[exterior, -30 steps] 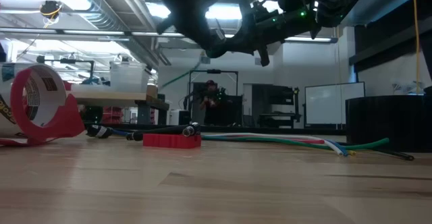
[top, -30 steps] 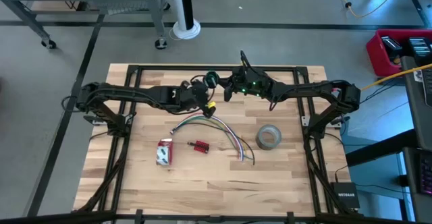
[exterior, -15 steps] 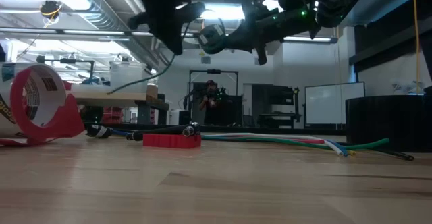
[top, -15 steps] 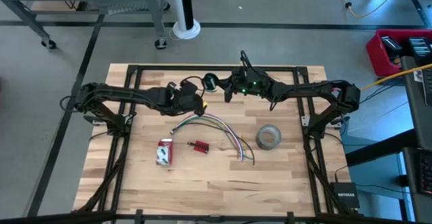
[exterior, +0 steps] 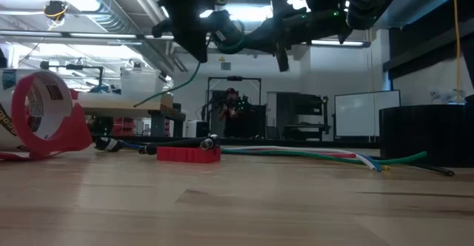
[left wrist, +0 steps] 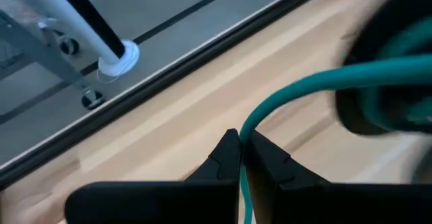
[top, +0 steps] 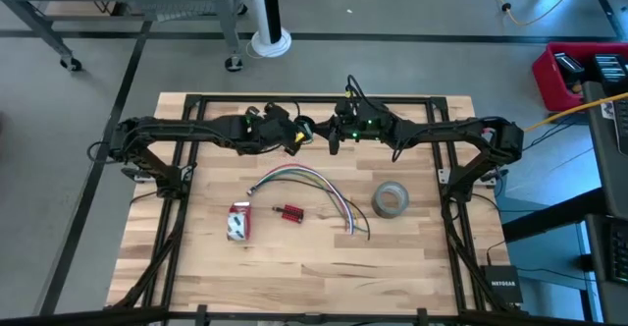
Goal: Coil cords
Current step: Coil the green wire onto the black spool
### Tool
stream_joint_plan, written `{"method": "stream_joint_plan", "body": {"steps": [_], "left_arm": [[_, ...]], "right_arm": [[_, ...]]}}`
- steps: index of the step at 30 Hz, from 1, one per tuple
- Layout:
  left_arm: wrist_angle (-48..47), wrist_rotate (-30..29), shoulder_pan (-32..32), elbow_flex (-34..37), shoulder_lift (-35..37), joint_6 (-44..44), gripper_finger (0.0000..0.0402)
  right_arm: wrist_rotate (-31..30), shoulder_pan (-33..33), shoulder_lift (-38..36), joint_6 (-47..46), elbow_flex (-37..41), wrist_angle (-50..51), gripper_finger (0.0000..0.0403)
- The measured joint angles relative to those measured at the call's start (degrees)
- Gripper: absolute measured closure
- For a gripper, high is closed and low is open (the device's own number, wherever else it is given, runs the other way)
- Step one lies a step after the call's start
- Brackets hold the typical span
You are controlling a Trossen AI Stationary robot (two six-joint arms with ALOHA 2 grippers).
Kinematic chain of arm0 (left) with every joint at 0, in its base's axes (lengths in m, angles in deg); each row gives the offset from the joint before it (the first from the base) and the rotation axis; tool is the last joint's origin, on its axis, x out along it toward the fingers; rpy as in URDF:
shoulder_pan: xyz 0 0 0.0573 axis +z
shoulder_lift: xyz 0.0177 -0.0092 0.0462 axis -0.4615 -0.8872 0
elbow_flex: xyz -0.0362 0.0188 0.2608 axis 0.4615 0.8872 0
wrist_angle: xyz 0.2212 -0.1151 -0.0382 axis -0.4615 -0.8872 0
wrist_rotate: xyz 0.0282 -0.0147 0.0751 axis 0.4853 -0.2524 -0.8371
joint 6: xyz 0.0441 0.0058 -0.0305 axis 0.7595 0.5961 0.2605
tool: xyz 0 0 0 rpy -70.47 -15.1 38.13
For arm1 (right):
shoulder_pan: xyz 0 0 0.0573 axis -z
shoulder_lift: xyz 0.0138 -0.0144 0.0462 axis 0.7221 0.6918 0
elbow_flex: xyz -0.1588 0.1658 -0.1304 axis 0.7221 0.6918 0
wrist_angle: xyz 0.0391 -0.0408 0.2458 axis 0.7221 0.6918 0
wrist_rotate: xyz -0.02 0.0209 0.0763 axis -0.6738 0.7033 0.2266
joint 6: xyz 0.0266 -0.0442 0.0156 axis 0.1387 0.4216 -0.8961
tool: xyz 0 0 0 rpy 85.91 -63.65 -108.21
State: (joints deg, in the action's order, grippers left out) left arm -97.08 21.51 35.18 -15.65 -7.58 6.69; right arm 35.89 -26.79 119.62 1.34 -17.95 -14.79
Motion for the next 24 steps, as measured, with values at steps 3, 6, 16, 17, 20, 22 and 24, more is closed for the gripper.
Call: {"method": "stream_joint_plan", "body": {"steps": [3,6,16,17,20,22,24], "left_arm": [[0.59,0.02,0.53,0.0,1.32,-0.1,0.0401],[2.02,0.26,0.3,0.0,3.57,1.24,0.0401],[11.64,2.74,0.67,-0.02,8.18,6.81,0.0401],[13.02,3.9,0.64,-0.02,7.82,7.96,0.0401],[15.79,5.5,1.01,-0.04,6.89,10.14,0.0401],[15.82,5.54,1.47,-0.02,6.49,10.03,0.0401],[15.94,5.48,1.9,-0.02,6.45,9.9,0.0401]], "right_arm": [[0.13,0.01,0.0,0.01,0.0,0.43,0.0401],[-1.34,0.02,0.0,0.2,0.0,1.58,0.0401],[-0.13,0.02,0.0,0.05,-0.04,1.03,0.0401],[-0.13,0.02,0.0,0.05,-0.04,1.03,0.0401],[0.26,-0.28,0.0,0.05,-0.04,1.01,0.0401],[0.31,-0.46,0.0,0.05,-0.04,0.72,0.0401],[0.34,-1.04,0.0,0.05,-0.04,0.33,0.0401]]}}
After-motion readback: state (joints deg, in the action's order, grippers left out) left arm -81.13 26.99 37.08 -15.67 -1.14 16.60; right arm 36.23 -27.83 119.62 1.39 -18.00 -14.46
